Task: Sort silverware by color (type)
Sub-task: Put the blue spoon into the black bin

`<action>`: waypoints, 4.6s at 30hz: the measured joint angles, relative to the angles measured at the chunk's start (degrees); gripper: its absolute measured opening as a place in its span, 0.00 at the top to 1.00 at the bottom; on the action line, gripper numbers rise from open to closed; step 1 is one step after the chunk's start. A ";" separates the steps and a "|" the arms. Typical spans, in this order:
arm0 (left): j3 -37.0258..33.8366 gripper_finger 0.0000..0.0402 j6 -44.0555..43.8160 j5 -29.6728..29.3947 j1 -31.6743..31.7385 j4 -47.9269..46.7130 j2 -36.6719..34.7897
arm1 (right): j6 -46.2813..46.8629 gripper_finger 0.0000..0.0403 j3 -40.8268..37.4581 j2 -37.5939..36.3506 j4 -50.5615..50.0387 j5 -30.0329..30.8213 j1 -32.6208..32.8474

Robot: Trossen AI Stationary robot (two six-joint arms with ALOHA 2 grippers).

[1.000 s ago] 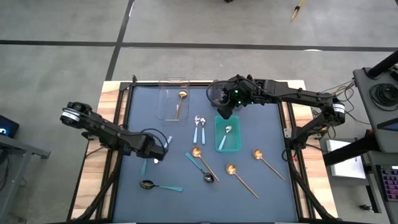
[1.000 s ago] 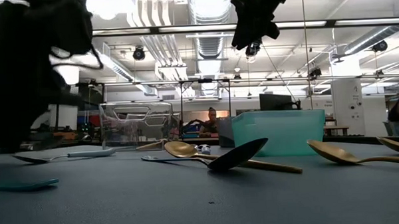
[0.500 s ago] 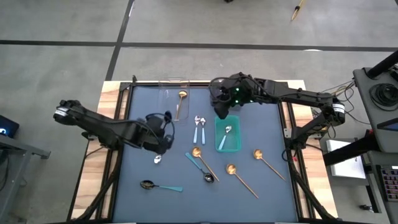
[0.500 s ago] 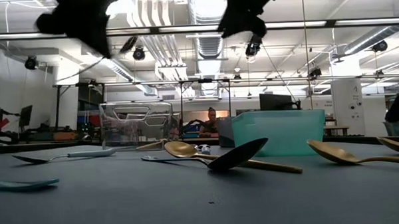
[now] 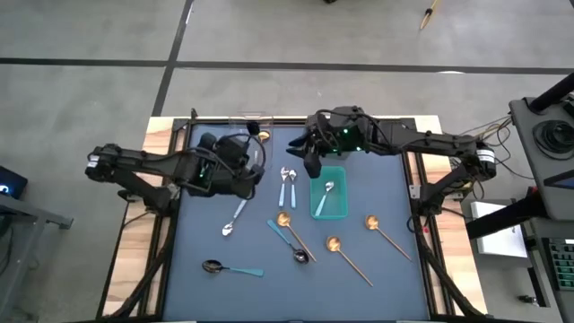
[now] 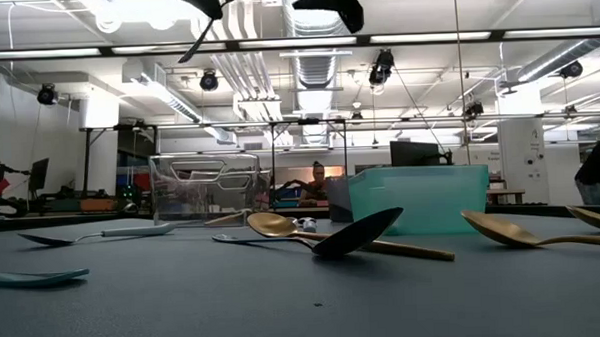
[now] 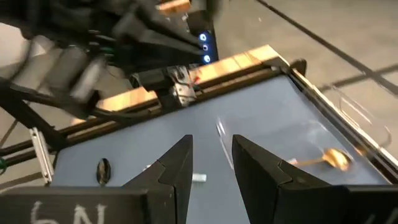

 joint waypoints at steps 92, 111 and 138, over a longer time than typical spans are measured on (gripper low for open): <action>-5.42 0.60 42.22 50.57 11.14 54.31 -1.02 | -5.88 0.97 0.09 -3.48 -13.90 -7.09 0.50; -19.11 0.54 36.18 51.58 12.99 72.84 -0.88 | -5.81 0.97 0.07 -3.37 -12.63 -7.07 0.48; -19.84 0.72 34.72 54.39 13.28 80.32 1.50 | -5.19 0.97 0.00 -3.15 -11.11 -6.95 0.68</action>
